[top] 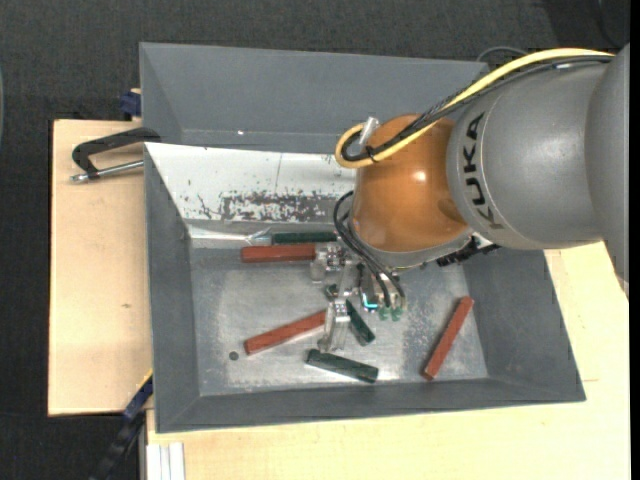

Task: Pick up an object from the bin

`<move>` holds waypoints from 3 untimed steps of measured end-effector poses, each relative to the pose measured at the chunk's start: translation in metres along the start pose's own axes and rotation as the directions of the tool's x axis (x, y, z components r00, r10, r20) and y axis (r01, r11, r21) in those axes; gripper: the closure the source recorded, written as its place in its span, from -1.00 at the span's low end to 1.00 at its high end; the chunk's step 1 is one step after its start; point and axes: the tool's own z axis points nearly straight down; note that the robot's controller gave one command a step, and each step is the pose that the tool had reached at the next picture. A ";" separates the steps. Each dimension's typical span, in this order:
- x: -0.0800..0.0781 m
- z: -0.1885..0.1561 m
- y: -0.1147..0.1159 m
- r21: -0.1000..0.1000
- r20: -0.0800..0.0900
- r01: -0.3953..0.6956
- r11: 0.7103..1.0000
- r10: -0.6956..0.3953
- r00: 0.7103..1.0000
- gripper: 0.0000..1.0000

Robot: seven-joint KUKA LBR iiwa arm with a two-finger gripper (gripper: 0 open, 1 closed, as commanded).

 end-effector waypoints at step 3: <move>0.003 0.030 0.022 0.001 0.007 0.148 0.989 -0.148 0.989 -1.00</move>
Offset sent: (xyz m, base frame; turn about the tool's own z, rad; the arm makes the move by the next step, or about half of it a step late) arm -0.0129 0.0276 -0.0726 -0.1596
